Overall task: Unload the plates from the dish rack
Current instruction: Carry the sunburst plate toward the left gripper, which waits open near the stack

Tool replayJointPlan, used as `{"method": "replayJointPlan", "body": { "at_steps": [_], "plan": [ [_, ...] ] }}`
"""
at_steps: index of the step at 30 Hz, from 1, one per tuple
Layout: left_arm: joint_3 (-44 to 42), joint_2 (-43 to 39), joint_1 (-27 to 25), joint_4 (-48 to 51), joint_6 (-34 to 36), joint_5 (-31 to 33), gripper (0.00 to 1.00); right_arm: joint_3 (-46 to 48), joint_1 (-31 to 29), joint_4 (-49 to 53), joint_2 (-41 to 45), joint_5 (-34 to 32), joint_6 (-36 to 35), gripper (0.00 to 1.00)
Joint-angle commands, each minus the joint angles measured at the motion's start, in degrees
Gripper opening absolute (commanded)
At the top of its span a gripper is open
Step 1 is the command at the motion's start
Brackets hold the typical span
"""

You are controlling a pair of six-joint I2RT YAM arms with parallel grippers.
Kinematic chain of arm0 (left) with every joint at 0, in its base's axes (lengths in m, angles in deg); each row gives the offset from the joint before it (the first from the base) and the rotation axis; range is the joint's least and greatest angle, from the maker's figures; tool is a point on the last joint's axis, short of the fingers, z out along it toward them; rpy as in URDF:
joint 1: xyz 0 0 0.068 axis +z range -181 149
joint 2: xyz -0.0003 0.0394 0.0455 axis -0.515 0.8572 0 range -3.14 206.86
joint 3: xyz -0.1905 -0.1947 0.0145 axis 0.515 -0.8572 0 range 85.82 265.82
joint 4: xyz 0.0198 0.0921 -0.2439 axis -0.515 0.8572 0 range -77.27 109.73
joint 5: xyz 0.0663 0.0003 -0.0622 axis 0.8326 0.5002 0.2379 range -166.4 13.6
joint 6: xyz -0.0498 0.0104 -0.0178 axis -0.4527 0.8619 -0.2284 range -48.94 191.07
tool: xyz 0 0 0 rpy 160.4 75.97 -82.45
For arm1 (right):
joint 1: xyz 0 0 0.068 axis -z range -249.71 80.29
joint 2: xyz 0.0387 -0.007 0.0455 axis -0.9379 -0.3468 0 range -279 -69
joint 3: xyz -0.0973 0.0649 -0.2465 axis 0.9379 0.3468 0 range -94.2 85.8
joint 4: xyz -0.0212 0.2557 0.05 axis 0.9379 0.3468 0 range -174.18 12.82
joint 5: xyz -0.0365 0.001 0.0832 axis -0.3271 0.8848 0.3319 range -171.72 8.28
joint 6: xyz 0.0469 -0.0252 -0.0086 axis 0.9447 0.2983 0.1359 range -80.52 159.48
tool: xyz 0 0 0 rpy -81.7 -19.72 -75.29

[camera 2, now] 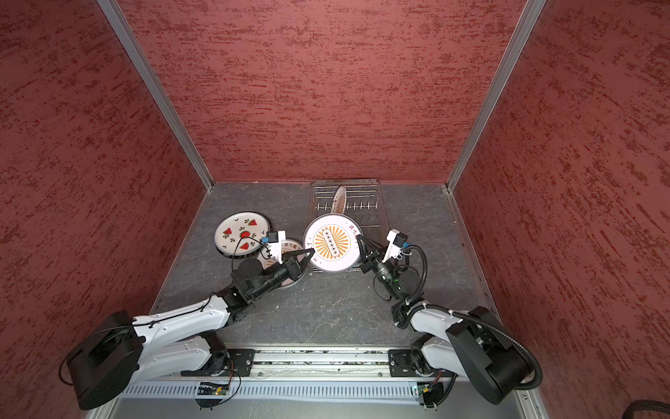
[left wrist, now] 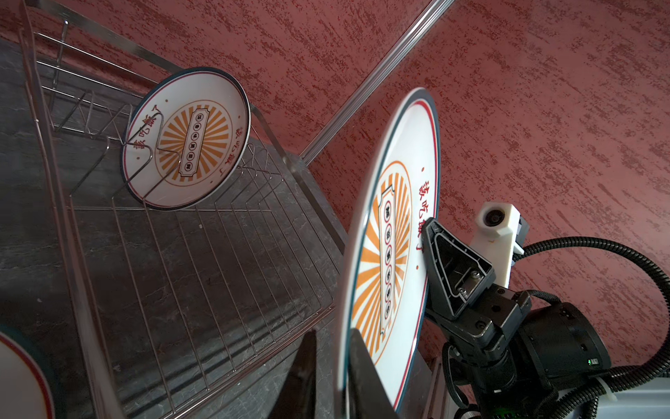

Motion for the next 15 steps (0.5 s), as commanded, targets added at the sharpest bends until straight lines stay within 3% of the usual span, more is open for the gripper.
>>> {"method": "replayJointPlan", "body": {
  "at_steps": [1, 10, 15],
  "plan": [
    [1.5, 1.2, -0.1, -1.8, -0.6, -1.7, 0.16, -1.3, -0.6, -5.7, 0.1, -0.3, -0.1, 0.00],
    [1.7, 1.9, 0.0, -1.8, -1.2, -2.2, 0.02, -0.8, -0.7, -5.5, -0.1, -1.3, -0.5, 0.00],
    [1.4, 2.9, 0.2, -4.1, -2.0, -3.1, 0.00, -1.2, -0.7, -5.4, -0.9, -0.4, -0.5, 0.00]
  ]
}}
